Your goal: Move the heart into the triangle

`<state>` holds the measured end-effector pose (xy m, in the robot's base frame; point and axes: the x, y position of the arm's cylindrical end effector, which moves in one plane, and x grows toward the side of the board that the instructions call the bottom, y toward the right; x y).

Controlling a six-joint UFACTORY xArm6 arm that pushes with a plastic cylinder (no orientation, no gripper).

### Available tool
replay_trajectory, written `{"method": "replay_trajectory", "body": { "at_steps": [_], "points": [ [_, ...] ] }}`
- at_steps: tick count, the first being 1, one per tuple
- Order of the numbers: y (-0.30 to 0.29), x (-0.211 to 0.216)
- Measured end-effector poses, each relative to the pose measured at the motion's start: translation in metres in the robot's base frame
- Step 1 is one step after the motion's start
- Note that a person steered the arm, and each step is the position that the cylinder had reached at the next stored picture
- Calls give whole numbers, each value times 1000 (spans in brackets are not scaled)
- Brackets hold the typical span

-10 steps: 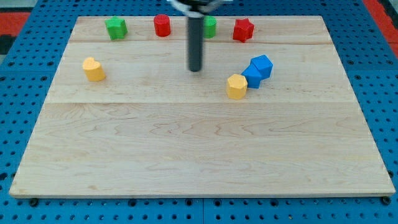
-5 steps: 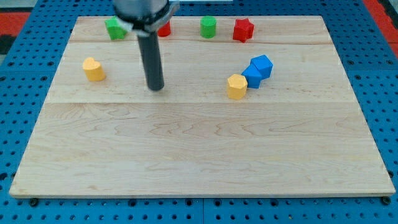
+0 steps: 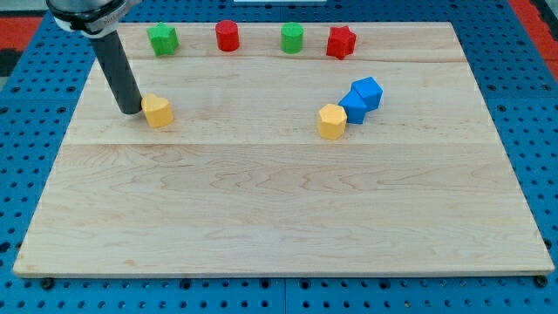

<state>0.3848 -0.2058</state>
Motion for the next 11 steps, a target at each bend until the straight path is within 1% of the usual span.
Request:
{"method": "replay_trajectory", "body": {
  "at_steps": [2,3,4,5,6,7,8,9,10,11],
  "points": [
    [15,4],
    [48,4],
    [111,4],
    [141,6],
    [129,40],
    [145,57],
    [169,41],
    [173,8],
    [148,20],
    [155,4]
  ]
}}
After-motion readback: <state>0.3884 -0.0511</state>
